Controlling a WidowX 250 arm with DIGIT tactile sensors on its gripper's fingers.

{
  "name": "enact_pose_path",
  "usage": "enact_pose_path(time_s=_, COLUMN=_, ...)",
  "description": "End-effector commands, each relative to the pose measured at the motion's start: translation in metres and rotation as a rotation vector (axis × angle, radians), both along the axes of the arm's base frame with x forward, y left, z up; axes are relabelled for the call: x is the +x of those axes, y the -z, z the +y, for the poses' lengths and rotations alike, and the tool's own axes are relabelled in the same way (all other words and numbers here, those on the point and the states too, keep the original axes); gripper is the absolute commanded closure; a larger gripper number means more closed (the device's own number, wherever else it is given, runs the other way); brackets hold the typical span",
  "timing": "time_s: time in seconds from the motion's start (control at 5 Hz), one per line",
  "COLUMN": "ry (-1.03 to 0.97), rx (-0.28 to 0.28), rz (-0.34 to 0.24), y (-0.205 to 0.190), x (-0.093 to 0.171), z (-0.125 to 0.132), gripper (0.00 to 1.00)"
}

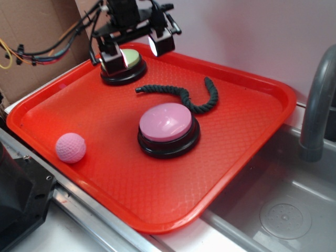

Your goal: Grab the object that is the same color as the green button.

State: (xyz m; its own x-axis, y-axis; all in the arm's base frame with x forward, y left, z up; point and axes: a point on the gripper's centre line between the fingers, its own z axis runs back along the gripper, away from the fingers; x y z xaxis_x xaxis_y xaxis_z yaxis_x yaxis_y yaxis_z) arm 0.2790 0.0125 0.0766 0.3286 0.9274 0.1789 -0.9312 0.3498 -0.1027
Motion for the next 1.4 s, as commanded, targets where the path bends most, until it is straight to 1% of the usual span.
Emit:
enact_pose_path(time_s=0.0, ry=-0.068, rx=0.007, rz=-0.010, y=0.018, x=0.024, z=0.022, gripper=0.00)
enact_pose_path(time_s=0.2, ry=-0.071, rx=0.008, rz=0.013, y=0.031, x=0.029, z=0.022, gripper=0.00)
enact_pose_path(time_s=0.4, ry=-0.064, rx=-0.027, rz=0.034, y=0.042, x=0.032, z=0.022, gripper=0.00)
enact_pose_path(time_s=0.6, ry=-0.050, rx=-0.017, rz=0.043, y=0.046, x=0.031, z=0.018, gripper=0.00)
enact_pose_path(time_s=0.8, ry=-0.049, rx=-0.006, rz=0.038, y=0.052, x=0.029, z=0.016, gripper=0.08)
enact_pose_path(time_s=1.0, ry=-0.063, rx=-0.013, rz=0.033, y=0.053, x=0.029, z=0.017, gripper=1.00)
enact_pose_path(time_s=1.2, ry=-0.066, rx=-0.022, rz=0.035, y=0.053, x=0.029, z=0.019, gripper=1.00)
